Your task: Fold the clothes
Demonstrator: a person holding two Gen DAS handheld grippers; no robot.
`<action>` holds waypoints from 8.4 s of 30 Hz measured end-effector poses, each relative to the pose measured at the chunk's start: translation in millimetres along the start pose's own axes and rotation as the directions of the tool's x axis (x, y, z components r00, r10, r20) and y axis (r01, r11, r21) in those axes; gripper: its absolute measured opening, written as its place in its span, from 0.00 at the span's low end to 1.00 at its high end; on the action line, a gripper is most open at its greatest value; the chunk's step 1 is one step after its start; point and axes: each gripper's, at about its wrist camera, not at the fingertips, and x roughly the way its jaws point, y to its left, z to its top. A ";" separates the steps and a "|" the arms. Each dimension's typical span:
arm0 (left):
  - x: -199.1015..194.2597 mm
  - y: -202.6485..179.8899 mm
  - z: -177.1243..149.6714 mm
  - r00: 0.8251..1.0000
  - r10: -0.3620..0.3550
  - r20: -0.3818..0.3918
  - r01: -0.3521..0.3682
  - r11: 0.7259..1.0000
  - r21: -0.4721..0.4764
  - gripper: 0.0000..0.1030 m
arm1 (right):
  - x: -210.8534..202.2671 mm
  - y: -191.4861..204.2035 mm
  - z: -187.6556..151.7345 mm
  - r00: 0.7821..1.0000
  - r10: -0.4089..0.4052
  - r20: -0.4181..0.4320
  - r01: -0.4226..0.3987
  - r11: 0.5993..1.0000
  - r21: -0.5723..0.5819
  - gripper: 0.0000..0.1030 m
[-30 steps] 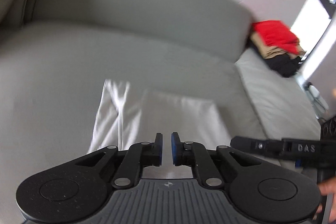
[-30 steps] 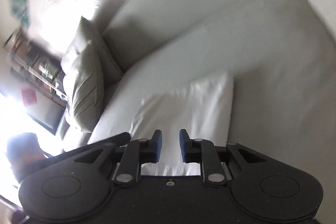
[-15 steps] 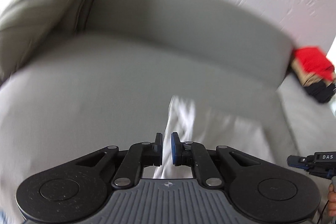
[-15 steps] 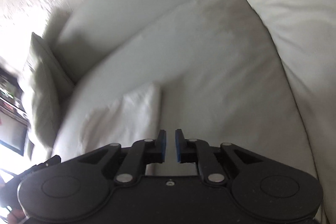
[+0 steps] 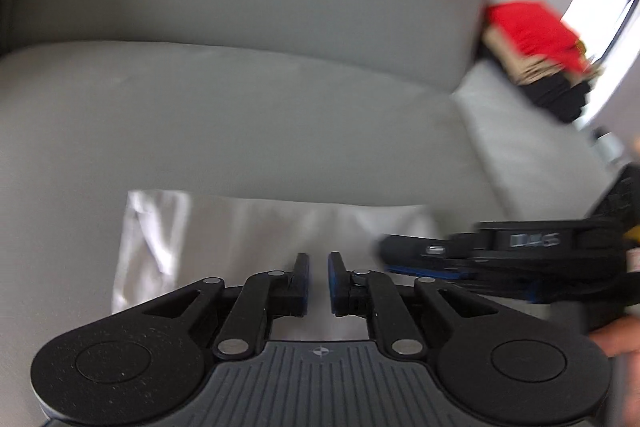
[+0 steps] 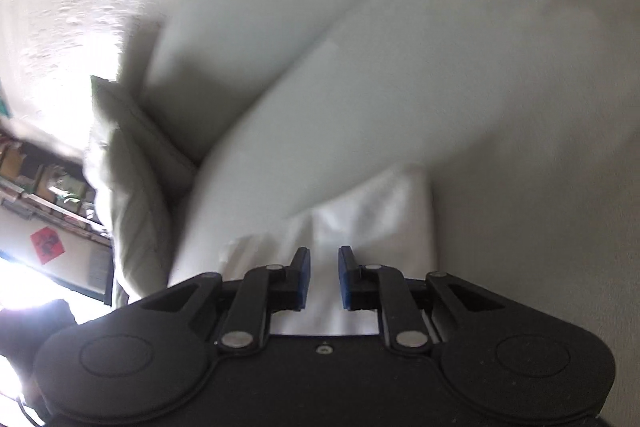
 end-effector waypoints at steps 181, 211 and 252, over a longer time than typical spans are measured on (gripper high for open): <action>45.3 -278.2 12.1 0.972 -0.178 0.156 0.163 0.981 0.106 0.23 | -418.3 -143.9 -20.3 0.557 -0.532 0.638 0.588 0.795 0.151 0.34; -21.3 -351.3 -108.6 0.964 -0.227 -0.137 0.261 0.902 0.343 0.29 | -375.7 -89.4 -116.2 0.658 -0.667 0.349 0.736 0.667 -0.113 0.21; -220.8 -344.3 -104.8 0.977 -0.212 -0.019 0.203 0.906 0.371 0.98 | -494.7 77.5 -170.8 0.677 -0.632 0.376 0.696 0.716 -0.048 0.97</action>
